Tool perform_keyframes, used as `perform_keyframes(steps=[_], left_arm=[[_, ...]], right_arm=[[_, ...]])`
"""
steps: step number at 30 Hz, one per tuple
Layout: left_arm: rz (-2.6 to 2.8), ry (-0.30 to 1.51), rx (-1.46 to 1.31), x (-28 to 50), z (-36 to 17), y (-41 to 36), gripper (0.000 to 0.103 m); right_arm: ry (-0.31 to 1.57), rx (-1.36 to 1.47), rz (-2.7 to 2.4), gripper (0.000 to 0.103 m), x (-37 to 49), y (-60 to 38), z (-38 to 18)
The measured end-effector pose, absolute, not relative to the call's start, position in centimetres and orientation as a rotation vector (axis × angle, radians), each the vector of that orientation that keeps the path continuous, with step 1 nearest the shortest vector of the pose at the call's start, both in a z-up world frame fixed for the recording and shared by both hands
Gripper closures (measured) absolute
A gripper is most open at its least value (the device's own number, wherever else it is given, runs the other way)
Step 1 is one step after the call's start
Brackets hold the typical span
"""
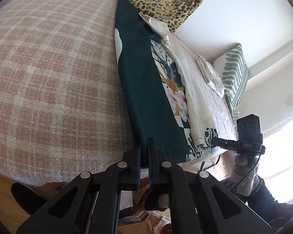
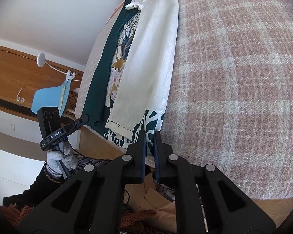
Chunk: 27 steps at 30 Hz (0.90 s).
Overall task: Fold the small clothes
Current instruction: 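Close both tools on the hem of the folded T-shirt, then lift the hem with both tools and fold it over toward the collar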
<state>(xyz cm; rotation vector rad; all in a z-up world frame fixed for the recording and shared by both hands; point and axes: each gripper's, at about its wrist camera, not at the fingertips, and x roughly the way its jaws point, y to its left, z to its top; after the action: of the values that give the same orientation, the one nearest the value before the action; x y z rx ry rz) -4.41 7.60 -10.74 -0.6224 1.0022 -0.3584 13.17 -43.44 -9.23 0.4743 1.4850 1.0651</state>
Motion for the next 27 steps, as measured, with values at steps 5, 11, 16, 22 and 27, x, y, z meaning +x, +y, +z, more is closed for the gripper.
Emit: perform_keyframes(steps=[5,11,16,22,27], left_arm=[[-0.387,0.944,-0.669,-3.4,-9.0,8.0,0.100],[-0.408,0.875,-0.655,-1.1,-6.6,7.9,0.100],[-0.406,0.836,-0.638,1.5,-5.6,8.1,0.100],[-0.348,0.839,-0.664,5.3,-6.2,9.5,0.100],[-0.294,0.858,-0.649,8.1,-7.1,10.5,0.100]], right_arm=[[1.456,0.570,1.082,0.096,14.3,-43.8,-8.4],[1.412,0.626,1.090,0.096,16.2,-43.6,-6.7],[1.375,0.669,1.064,0.097,18.9,-42.9,-5.5],[1.360,0.661,1.019,0.097,23.1,-40.8,-5.5],[1.381,0.662,0.945,0.097,26.7,-39.3,-7.3]])
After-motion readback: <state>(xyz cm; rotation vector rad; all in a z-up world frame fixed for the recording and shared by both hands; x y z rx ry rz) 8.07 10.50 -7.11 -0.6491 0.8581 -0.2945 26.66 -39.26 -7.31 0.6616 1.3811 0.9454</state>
